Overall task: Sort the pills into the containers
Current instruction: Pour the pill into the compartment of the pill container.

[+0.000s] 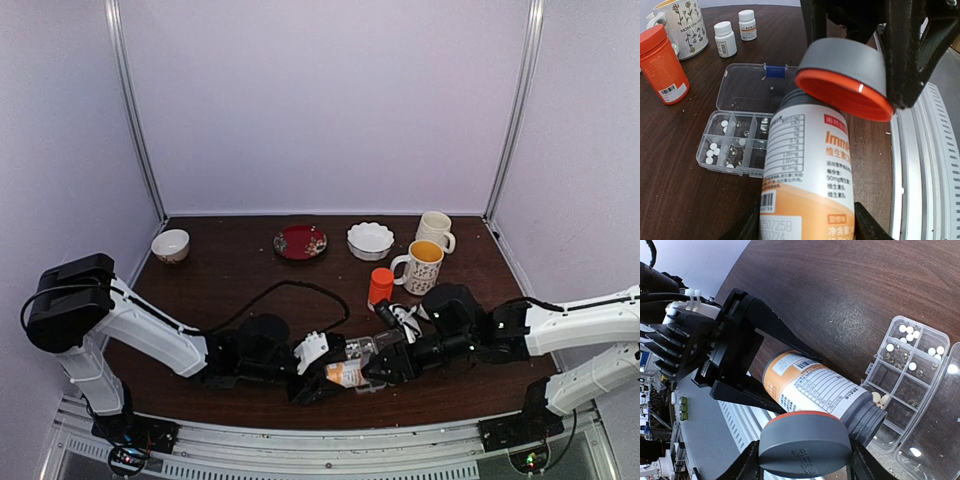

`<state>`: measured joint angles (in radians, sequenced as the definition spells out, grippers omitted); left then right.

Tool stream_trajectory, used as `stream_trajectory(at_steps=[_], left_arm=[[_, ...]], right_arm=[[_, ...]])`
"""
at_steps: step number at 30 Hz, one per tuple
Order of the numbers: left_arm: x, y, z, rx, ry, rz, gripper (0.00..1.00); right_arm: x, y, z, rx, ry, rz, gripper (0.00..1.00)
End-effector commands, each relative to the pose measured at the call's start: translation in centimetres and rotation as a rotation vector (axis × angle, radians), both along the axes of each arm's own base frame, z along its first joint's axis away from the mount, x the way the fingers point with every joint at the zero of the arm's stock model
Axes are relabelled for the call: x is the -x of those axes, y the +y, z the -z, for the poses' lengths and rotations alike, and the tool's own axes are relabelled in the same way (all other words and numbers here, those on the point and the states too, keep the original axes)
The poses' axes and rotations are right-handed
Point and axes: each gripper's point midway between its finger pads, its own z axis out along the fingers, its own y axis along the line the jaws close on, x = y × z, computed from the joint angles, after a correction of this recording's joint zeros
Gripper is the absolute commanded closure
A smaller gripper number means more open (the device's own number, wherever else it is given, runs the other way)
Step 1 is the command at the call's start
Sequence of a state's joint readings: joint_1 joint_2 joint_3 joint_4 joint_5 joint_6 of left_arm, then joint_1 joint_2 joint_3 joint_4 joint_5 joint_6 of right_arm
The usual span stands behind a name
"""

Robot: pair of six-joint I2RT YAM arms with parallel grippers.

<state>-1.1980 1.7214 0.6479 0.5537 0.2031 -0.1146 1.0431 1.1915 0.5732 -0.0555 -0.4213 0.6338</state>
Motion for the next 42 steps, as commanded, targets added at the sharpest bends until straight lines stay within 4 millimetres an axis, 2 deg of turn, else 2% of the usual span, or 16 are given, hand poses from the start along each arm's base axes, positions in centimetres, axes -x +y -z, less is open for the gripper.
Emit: stream_trajectory(at_steps=[1, 4, 7, 8, 10, 12, 16, 20, 24, 28, 30, 32, 35, 37, 39, 42], left_arm=[[-0.4, -1.4, -1.8, 0.062, -0.018, -0.002, 0.91], [-0.3, -1.6, -1.9, 0.061, -0.016, 0.005, 0.91], [-0.4, -1.7, -2.0, 0.056, -0.013, 0.006, 0.91], [-0.3, -1.7, -1.9, 0.054, -0.013, 0.006, 0.91], [-0.4, -1.7, -2.0, 0.053, -0.014, 0.006, 0.91], [-0.4, -1.8, -1.9, 0.048, -0.013, 0.009, 0.91], [-0.4, -1.9, -1.9, 0.038, -0.010, 0.010, 0.91], [-0.4, -1.9, -1.9, 0.030, -0.006, 0.010, 0.91], [-0.4, -2.0, -1.8, 0.026, -0.006, 0.010, 0.91], [-0.5, -2.1, -1.7, 0.018, -0.003, 0.009, 0.91], [-0.5, -2.1, -1.6, 0.013, -0.001, 0.006, 0.91], [-0.5, -2.1, -1.6, 0.013, 0.000, 0.007, 0.91], [-0.5, -2.1, -1.6, 0.011, 0.001, 0.007, 0.91], [-0.5, -2.1, -1.5, 0.011, 0.000, 0.005, 0.91], [-0.5, -2.1, -1.5, 0.010, 0.001, 0.003, 0.92], [-0.6, -2.1, -1.5, 0.009, 0.002, 0.003, 0.92]], right_arm=[[-0.1, -0.2, 1.2, 0.110, -0.009, -0.029, 0.98], [0.0, 0.7, -0.3, -0.022, -0.021, -0.019, 0.98], [-0.4, -0.5, 2.1, 0.120, -0.013, -0.004, 0.99], [-0.2, -0.2, 1.8, 0.131, -0.007, -0.032, 1.00], [0.3, 1.1, -0.4, 0.003, -0.015, -0.059, 1.00], [-0.1, 1.2, -2.0, -0.088, -0.050, -0.020, 1.00], [-0.5, 0.5, -0.8, 0.049, -0.064, -0.034, 1.00], [-0.4, 1.1, -2.9, -0.077, -0.091, -0.028, 1.00], [-0.3, 0.6, 0.3, 0.066, -0.035, -0.039, 1.00], [-0.3, 1.1, -2.1, -0.063, -0.056, -0.017, 1.00], [-1.0, 0.6, -1.5, -0.024, -0.075, 0.022, 1.00], [-0.7, 0.4, -0.2, 0.071, -0.050, -0.023, 1.00], [-0.2, 1.3, -2.0, -0.057, -0.057, -0.038, 1.00], [-0.6, 0.9, -1.6, -0.044, -0.060, 0.002, 1.00], [-0.5, 0.6, -0.2, 0.068, -0.041, -0.032, 1.00], [-0.1, 1.5, -1.8, -0.029, -0.049, -0.050, 1.00]])
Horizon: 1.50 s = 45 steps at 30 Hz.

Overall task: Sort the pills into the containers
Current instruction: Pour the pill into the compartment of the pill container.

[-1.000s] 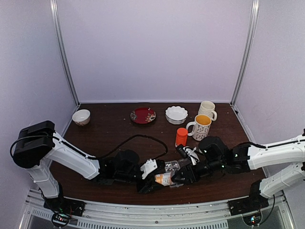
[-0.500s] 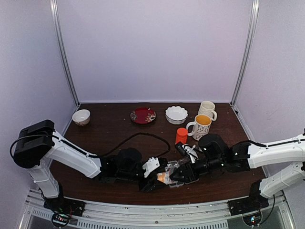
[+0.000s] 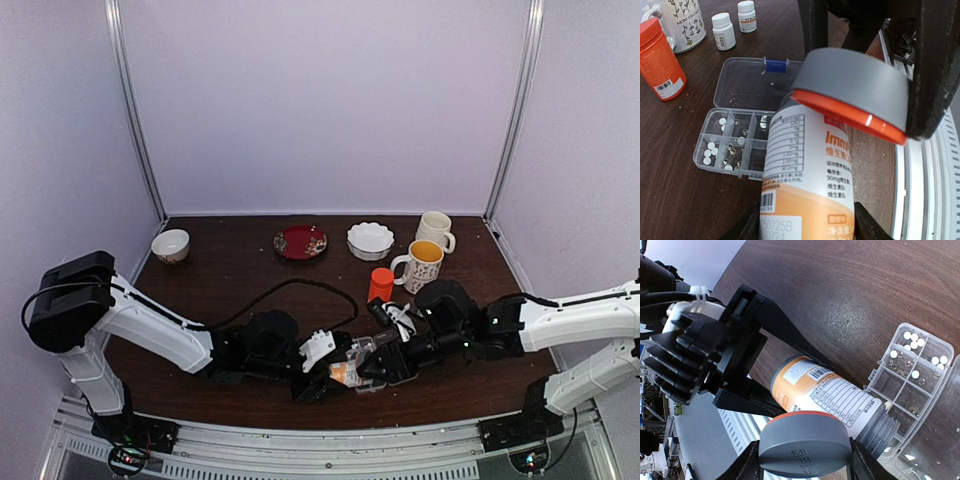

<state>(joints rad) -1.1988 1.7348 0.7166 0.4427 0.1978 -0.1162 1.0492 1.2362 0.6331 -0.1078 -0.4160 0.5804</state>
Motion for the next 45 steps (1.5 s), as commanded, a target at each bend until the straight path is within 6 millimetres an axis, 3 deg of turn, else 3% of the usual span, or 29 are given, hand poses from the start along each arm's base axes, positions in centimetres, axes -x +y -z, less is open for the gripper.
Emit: stream_trajectory(at_steps=[1, 5, 8, 12, 13, 15, 17, 20, 22, 26, 31, 35, 39, 43, 45], left_arm=[[-0.2, -1.5, -1.7, 0.063, -0.018, 0.009, 0.92], [-0.3, -1.5, -1.7, 0.062, -0.018, 0.009, 0.91], [-0.3, -1.5, -1.7, 0.061, -0.016, 0.009, 0.91], [-0.4, -1.6, -1.7, 0.058, -0.018, 0.006, 0.92], [-0.4, -1.6, -1.7, 0.057, -0.018, 0.004, 0.92], [-0.4, -1.6, -1.6, 0.054, -0.016, 0.004, 0.92], [-0.4, -1.5, -1.6, 0.054, -0.017, 0.002, 0.92], [-0.4, -1.6, -1.7, 0.054, -0.017, 0.001, 0.92], [-0.4, -1.6, -1.7, 0.055, -0.018, 0.002, 0.92], [-0.4, -1.6, -1.7, 0.056, -0.016, 0.001, 0.92], [-0.3, -1.6, -1.7, 0.056, -0.016, 0.003, 0.92], [-0.4, -1.6, -1.8, 0.056, -0.014, 0.003, 0.92], [-0.4, -1.8, -2.0, 0.052, -0.014, 0.005, 0.92], [-0.4, -1.9, -2.0, 0.051, -0.013, 0.005, 0.92], [-0.4, -1.9, -2.1, 0.051, -0.012, 0.007, 0.92]], right_arm=[[-0.2, 0.7, -2.2, -0.102, -0.040, 0.012, 1.00], [0.0, 0.1, 0.0, 0.036, -0.009, -0.011, 1.00], [0.2, 1.0, -2.1, -0.122, -0.023, 0.001, 1.00], [0.1, 0.1, 1.0, 0.064, 0.012, -0.005, 1.00], [0.3, 0.5, 0.6, 0.051, 0.013, -0.025, 1.00], [0.5, 1.3, -2.0, -0.089, -0.014, -0.029, 1.00], [-0.2, 0.8, -3.1, -0.134, -0.053, 0.029, 1.00], [-0.3, -0.4, 0.6, 0.036, -0.025, 0.031, 1.00], [0.4, -0.2, 1.9, 0.089, 0.034, -0.016, 1.00], [-0.3, 0.4, -2.0, -0.048, -0.034, 0.015, 1.00], [0.0, -0.6, 0.9, 0.055, 0.001, 0.006, 1.00], [-0.2, -0.3, 0.0, 0.011, -0.010, 0.020, 1.00], [0.2, -0.6, 2.0, 0.103, 0.024, -0.013, 1.00], [-0.3, -0.2, -0.7, 0.011, -0.031, 0.009, 1.00], [-0.5, -0.5, 0.1, 0.027, -0.033, 0.024, 1.00]])
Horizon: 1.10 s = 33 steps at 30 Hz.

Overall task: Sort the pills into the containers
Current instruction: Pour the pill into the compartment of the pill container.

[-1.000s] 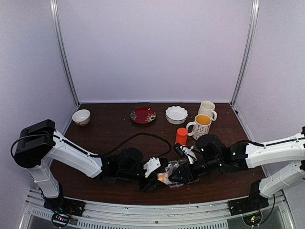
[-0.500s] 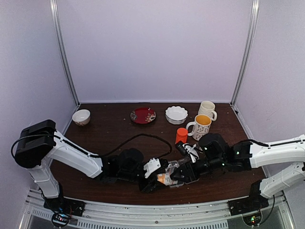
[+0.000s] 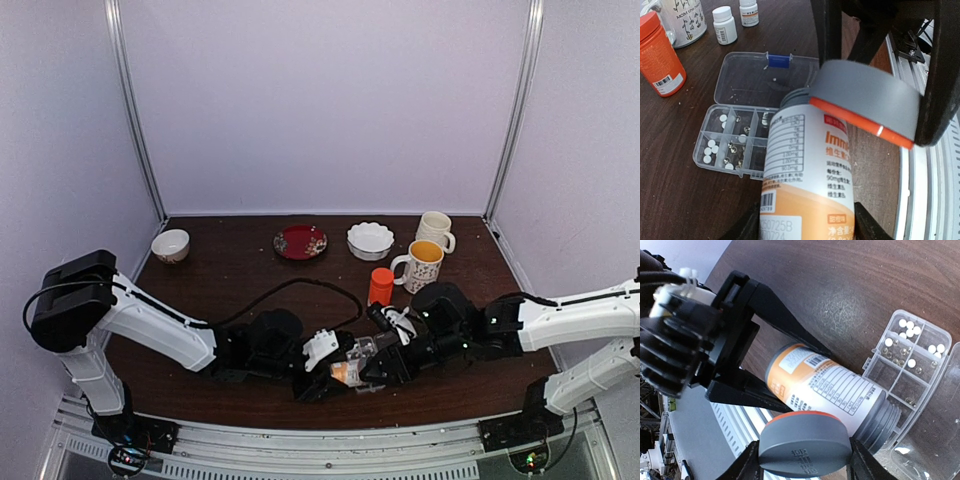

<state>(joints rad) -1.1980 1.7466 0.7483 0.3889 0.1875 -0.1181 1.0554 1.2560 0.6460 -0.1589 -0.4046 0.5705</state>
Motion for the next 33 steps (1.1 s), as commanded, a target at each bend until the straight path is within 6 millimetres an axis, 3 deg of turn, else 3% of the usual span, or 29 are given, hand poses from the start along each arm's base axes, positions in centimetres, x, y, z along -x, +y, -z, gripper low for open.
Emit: stream_trajectory(at_steps=[1, 3, 8, 12, 16, 21, 25, 29, 33], left_arm=[[-0.1, -1.7, -2.5, 0.085, -0.021, 0.017, 0.92], [-0.1, -1.8, -2.5, 0.086, -0.021, 0.020, 0.92], [-0.1, -1.8, -2.5, 0.079, -0.015, 0.020, 0.92], [-0.1, -1.7, -2.5, 0.076, -0.017, 0.018, 0.92], [0.0, -1.7, -2.5, 0.075, -0.016, 0.021, 0.92], [-0.1, -1.6, -2.5, 0.073, -0.015, 0.019, 0.92], [0.0, -1.7, -2.5, 0.067, -0.014, 0.021, 0.92], [-0.1, -1.6, -2.5, 0.066, -0.015, 0.017, 0.92], [-0.1, -1.6, -2.6, 0.060, -0.013, 0.019, 0.93]], right_arm=[[-0.5, -0.3, 0.4, 0.016, -0.022, 0.015, 1.00], [0.0, -0.2, 1.4, 0.068, 0.013, -0.024, 1.00], [-0.8, 0.1, -1.6, -0.041, -0.054, 0.018, 1.00], [-0.2, -0.3, 1.1, 0.073, -0.005, -0.018, 1.00], [-0.7, 0.3, -1.7, -0.040, -0.048, 0.008, 1.00], [-0.3, -0.3, 0.8, 0.064, -0.012, -0.013, 1.00], [-0.9, -0.1, -1.8, -0.041, -0.065, 0.032, 1.00], [-0.6, -0.7, 0.4, 0.071, -0.032, 0.001, 1.00], [-0.9, 0.1, -2.2, -0.049, -0.065, 0.023, 1.00]])
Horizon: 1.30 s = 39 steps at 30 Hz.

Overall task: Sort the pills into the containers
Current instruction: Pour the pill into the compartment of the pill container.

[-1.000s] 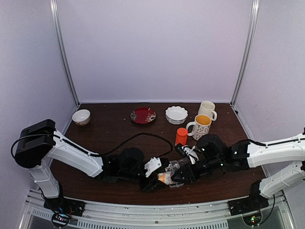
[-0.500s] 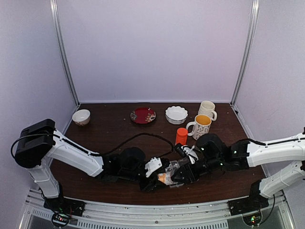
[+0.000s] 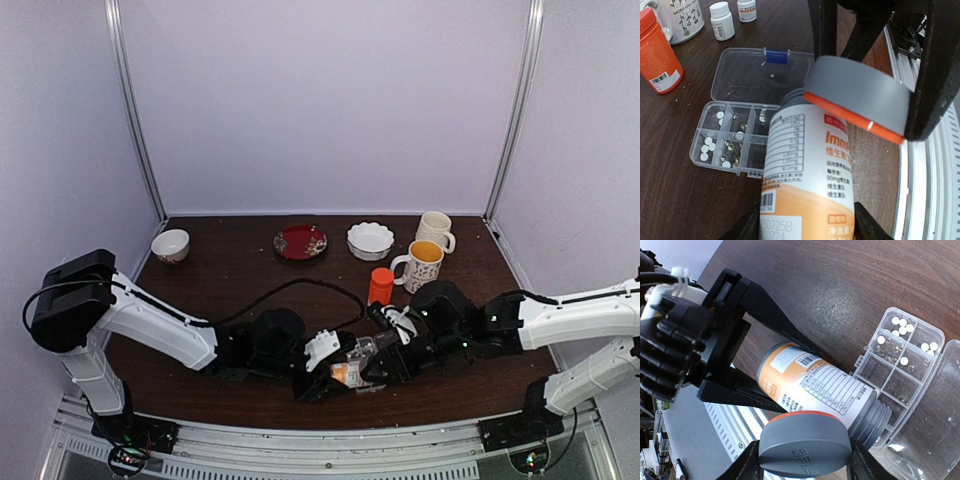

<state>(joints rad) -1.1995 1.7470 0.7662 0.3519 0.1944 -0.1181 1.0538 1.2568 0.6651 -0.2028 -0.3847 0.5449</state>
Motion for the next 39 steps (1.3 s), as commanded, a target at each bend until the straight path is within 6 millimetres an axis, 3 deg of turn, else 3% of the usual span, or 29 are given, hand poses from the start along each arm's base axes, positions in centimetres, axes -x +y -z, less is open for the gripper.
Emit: stream_trajectory(at_steps=[1, 3, 5, 9, 14, 18, 19, 23, 27, 29, 33, 37, 39], left_arm=[[-0.3, -1.5, -2.7, 0.076, -0.025, 0.009, 0.92], [-0.3, -1.5, -2.7, 0.075, -0.026, 0.007, 0.92], [-0.4, -1.5, -2.8, 0.074, -0.028, 0.006, 0.93], [-0.4, -1.5, -3.0, 0.077, -0.029, 0.009, 0.93], [-0.4, -1.6, -3.2, 0.077, -0.030, 0.010, 0.93], [-0.4, -1.6, -3.1, 0.070, -0.029, 0.011, 0.93], [-0.4, -1.5, -3.1, 0.069, -0.028, 0.010, 0.93], [-0.3, -1.5, -3.1, 0.068, -0.026, 0.007, 0.93], [-0.4, -1.4, -3.3, 0.068, -0.029, 0.007, 0.93], [-0.4, -1.4, -3.3, 0.068, -0.029, 0.007, 0.93], [-0.4, -1.5, -3.4, 0.068, -0.030, 0.008, 0.93], [-0.4, -1.4, -3.3, 0.062, -0.029, 0.007, 0.93], [-0.4, -1.4, -3.4, 0.063, -0.029, 0.007, 0.93]], right_arm=[[-0.8, 0.3, -2.0, -0.082, -0.052, 0.040, 1.00], [-0.6, -0.1, 0.2, -0.015, -0.019, 0.033, 1.00], [-0.1, -0.1, 1.1, 0.042, 0.013, -0.001, 1.00], [-0.7, 0.3, -2.2, -0.083, -0.051, 0.031, 1.00], [-0.3, -0.4, 0.5, 0.036, -0.012, 0.003, 1.00], [-0.6, 0.4, -2.1, -0.084, -0.041, 0.023, 1.00], [-0.7, 0.3, -1.9, -0.088, -0.047, 0.033, 1.00], [0.0, 0.0, 1.4, 0.040, 0.021, -0.008, 1.00], [-0.5, 0.6, -2.1, -0.087, -0.039, 0.020, 1.00], [-0.7, 0.1, -1.8, -0.083, -0.051, 0.040, 1.00], [0.0, -0.1, 0.9, 0.028, 0.010, -0.003, 1.00], [-0.4, 0.5, -1.8, -0.081, -0.036, 0.021, 1.00], [-0.4, 0.4, -1.1, -0.065, -0.029, 0.022, 1.00]])
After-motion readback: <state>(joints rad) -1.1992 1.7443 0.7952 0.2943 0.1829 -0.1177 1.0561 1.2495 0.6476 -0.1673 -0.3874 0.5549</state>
